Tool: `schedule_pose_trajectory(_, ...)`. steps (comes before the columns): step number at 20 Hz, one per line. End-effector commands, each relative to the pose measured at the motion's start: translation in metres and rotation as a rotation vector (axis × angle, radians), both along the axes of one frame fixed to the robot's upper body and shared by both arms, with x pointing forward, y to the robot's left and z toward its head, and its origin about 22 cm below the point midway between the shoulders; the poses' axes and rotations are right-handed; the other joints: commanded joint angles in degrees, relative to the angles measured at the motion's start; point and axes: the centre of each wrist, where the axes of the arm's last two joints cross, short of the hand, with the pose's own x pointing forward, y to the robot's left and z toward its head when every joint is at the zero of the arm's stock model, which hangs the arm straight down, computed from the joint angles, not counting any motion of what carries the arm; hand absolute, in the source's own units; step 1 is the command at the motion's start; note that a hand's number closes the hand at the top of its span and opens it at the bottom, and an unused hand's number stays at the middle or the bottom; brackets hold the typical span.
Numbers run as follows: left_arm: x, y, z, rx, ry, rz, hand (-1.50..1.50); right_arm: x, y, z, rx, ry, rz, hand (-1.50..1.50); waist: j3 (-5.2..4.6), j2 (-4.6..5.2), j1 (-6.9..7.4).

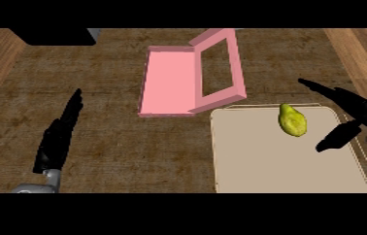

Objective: Pick the pear from the tray and place it in the cardboard box

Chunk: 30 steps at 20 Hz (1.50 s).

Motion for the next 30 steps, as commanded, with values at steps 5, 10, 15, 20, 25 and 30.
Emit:
schedule_pose_trajectory(5, 0.000, -0.005, -0.003, 0.012, -0.016, -0.009, 0.00, -0.011, 0.007, -0.025, -0.039, 0.025, -0.006, -1.50, -0.01, -0.02, -0.10)
schedule_pose_trajectory(10, -0.021, -0.015, -0.002, -0.002, -0.019, -0.006, 0.00, -0.005, -0.007, -0.019, -0.027, 0.020, -0.011, -1.50, 0.01, 0.01, 0.20)
schedule_pose_trajectory(15, -0.005, -0.004, 0.010, -0.011, 0.002, -0.010, 0.00, -0.015, -0.012, -0.043, -0.010, 0.011, -0.025, -1.50, 0.01, 0.03, 0.07)
schedule_pose_trajectory(20, 0.004, 0.008, -0.016, -0.009, -0.011, -0.005, 0.00, -0.004, 0.028, -0.048, -0.015, 0.001, -0.024, -1.50, -0.02, 0.03, -0.08)
schedule_pose_trajectory(25, 0.004, -0.015, 0.001, -0.014, -0.002, -0.005, 0.00, 0.007, 0.027, -0.058, -0.010, 0.018, -0.026, -1.50, 0.01, 0.05, 0.13)
schedule_pose_trajectory(30, -0.017, -0.006, 0.004, 0.000, -0.004, 0.020, 0.00, -0.008, 0.028, -0.063, -0.014, 0.021, -0.025, -1.50, 0.00, -0.04, 0.10)
